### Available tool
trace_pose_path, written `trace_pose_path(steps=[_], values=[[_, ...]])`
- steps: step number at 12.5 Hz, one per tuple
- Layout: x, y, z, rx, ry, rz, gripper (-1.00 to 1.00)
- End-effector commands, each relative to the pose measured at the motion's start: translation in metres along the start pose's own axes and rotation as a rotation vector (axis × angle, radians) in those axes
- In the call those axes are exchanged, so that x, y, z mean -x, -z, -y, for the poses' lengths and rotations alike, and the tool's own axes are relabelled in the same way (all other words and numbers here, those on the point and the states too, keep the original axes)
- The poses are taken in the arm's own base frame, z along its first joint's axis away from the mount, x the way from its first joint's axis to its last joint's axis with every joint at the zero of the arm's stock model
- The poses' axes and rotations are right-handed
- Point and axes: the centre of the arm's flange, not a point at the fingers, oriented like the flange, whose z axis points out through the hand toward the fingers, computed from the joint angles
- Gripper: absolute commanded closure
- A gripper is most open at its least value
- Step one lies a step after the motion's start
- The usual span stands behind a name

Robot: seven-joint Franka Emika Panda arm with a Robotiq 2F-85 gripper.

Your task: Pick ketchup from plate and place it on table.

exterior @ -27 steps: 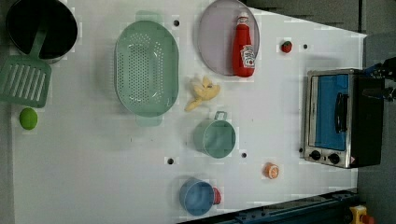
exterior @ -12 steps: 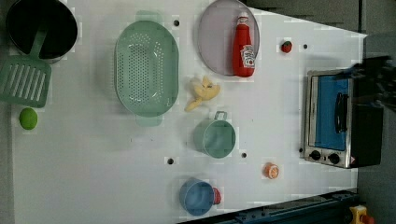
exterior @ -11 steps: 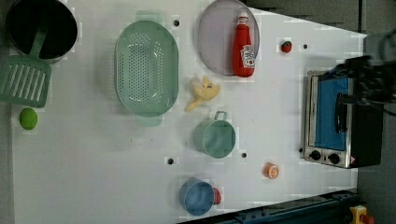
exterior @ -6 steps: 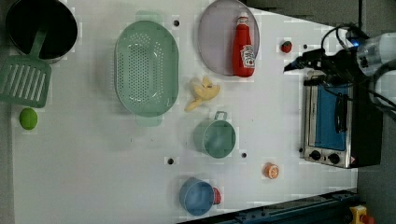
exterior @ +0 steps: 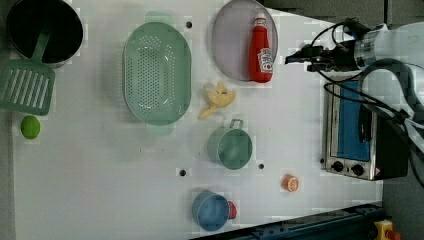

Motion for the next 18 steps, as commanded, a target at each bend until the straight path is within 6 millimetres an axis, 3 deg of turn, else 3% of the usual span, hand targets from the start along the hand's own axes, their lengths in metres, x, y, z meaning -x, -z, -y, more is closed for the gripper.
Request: trace_pose_path(steps=[1,6,12,14,16,17,18], values=[[-0.008,-0.025,0.017,-0.017,0.115,-0.035,-1.0],[-0.013,-0.087,0.017,-0.017,0.126,-0.072,-1.0],[-0.016,-0.139,0.017,-0.028,0.121,-0.103,-1.0],[-0.017,-0.143,0.018,-0.03,0.121,-0.104,-0.9],[-0.022,-0.137,0.017,-0.031,0.119,-0.118,-0.41],[-0.025,-0.128,0.019,-0.034,0.121,-0.133,-0.27],[-0.027,-0.119,0.019,-0.034,0.12,-0.145,-0.26]])
